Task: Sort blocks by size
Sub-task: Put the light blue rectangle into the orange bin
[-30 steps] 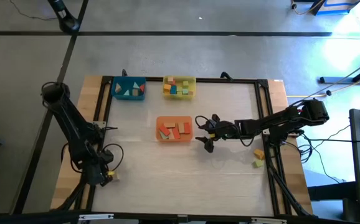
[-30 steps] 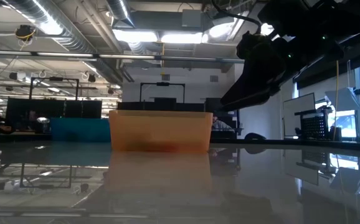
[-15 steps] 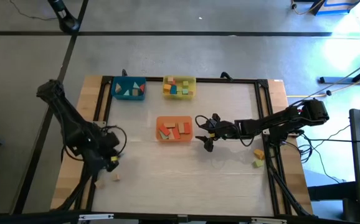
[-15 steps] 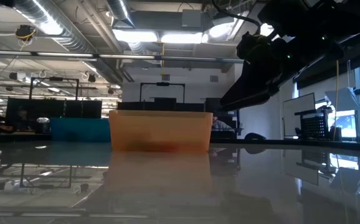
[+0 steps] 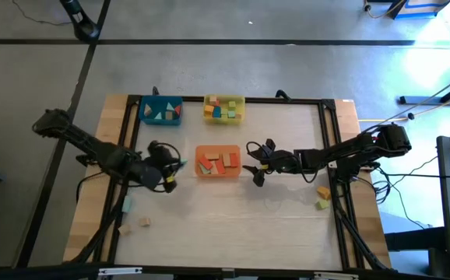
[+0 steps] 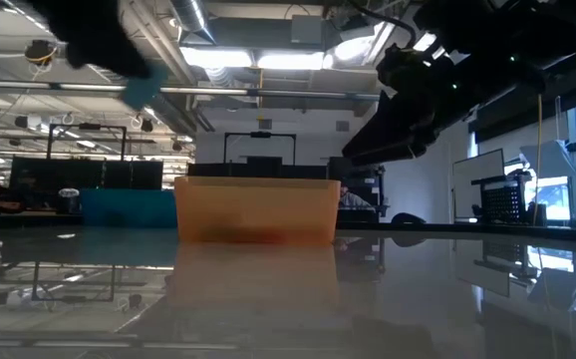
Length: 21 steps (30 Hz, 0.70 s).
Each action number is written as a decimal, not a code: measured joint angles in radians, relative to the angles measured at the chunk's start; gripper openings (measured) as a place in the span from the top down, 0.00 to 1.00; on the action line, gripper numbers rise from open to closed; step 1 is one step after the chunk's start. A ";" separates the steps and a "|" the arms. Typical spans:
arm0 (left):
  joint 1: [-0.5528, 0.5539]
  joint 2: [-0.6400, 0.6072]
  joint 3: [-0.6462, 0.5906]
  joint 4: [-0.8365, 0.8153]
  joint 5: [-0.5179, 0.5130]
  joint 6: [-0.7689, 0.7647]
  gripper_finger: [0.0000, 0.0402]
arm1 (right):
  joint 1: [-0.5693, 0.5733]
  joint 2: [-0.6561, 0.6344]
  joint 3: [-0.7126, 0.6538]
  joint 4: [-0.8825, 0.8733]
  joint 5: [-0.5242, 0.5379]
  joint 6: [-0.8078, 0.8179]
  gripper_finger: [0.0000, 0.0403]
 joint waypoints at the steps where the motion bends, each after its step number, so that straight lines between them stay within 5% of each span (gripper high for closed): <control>1: 0.022 0.006 -0.009 0.056 0.001 0.062 0.87 | 0.000 0.000 0.000 0.000 0.004 0.000 0.32; 10: 0.206 0.140 -0.088 0.515 0.048 0.374 0.86 | 0.000 0.000 0.000 0.000 0.005 0.025 0.32; 21: 0.356 0.429 -0.092 0.729 0.190 0.496 0.86 | 0.000 0.004 0.000 0.000 0.005 0.027 0.32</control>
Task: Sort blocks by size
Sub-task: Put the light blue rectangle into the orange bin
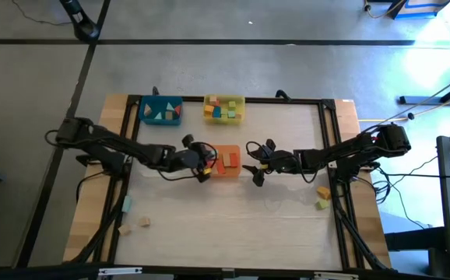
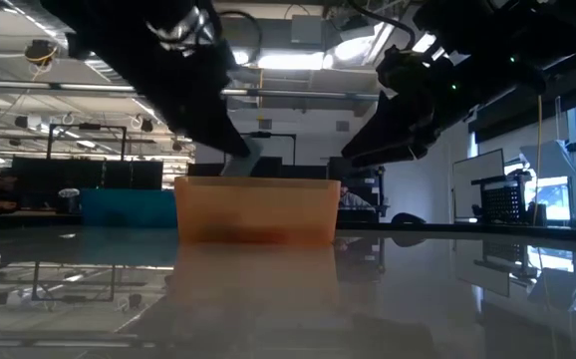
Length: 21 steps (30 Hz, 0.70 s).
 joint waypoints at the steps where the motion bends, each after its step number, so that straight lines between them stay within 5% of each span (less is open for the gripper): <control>1: 0.006 0.018 0.000 0.012 0.002 0.002 0.85 | 0.000 0.000 0.000 0.000 0.000 0.000 0.32; 15: 0.037 0.069 0.001 0.047 0.013 -0.022 0.84 | 0.000 0.000 0.000 -0.003 -0.002 0.000 0.32; 21: 0.037 0.069 0.002 0.061 0.053 -0.018 0.63 | 0.000 0.000 0.000 -0.004 -0.002 0.000 0.32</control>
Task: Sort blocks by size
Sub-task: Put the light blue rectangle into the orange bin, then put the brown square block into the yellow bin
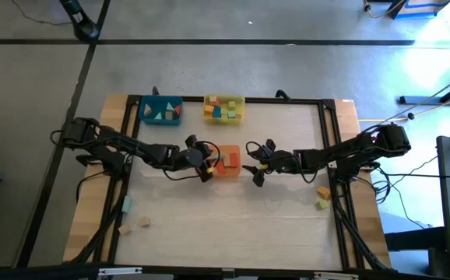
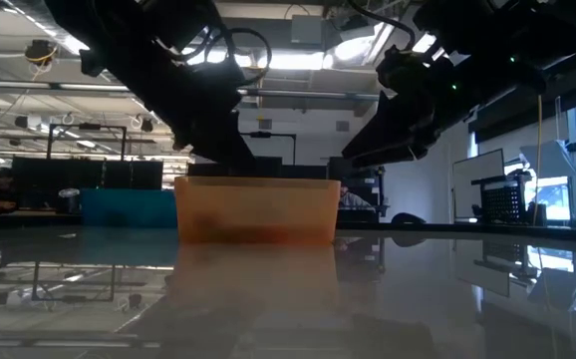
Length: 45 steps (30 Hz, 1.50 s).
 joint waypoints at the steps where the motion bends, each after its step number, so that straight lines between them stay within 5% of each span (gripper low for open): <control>1: 0.000 0.000 0.003 -0.001 0.002 0.009 0.58 | 0.000 0.000 0.000 -0.002 0.000 0.000 0.32; 7: -0.005 -0.043 0.048 -0.030 -0.005 0.108 0.44 | 0.000 0.000 0.000 -0.013 0.000 0.000 0.32; 12: -0.061 -0.164 0.116 -0.256 0.000 0.091 0.43 | 0.000 0.000 0.000 -0.018 -0.001 0.000 0.32; 19: -0.235 -0.344 0.193 -0.744 0.022 -0.241 0.44 | 0.000 0.000 0.000 -0.021 -0.001 0.000 0.32; 24: -0.380 -0.411 0.196 -0.905 0.089 -0.539 0.44 | 0.000 0.000 0.000 -0.023 -0.001 0.007 0.32; 33: -0.579 -0.351 0.196 -1.020 0.224 -0.838 0.44 | 0.000 0.000 0.000 -0.021 -0.001 0.000 0.32; 45: -0.771 -0.144 0.195 -1.026 0.281 -0.734 0.44 | 0.000 0.000 0.000 -0.020 -0.017 0.000 0.32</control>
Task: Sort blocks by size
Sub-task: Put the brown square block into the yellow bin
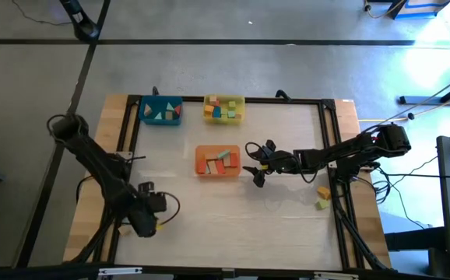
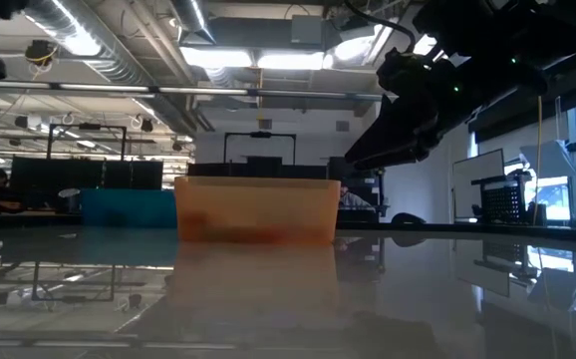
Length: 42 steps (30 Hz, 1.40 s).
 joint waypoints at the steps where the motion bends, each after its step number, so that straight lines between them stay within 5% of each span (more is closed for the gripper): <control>1: -0.009 0.014 0.000 0.000 0.011 0.007 0.44 | 0.000 0.000 0.000 0.000 0.000 0.000 0.32; 19: -0.123 0.102 -0.055 0.013 0.175 -0.268 0.44 | 0.000 0.000 0.000 0.002 0.000 0.000 0.32; 32: -0.128 0.103 -0.180 0.151 0.224 -0.321 0.45 | 0.000 0.000 0.000 0.003 0.000 0.000 0.32; 42: -0.082 0.098 -0.182 0.185 0.254 -0.317 0.71 | 0.000 0.000 0.000 0.002 0.000 0.000 0.32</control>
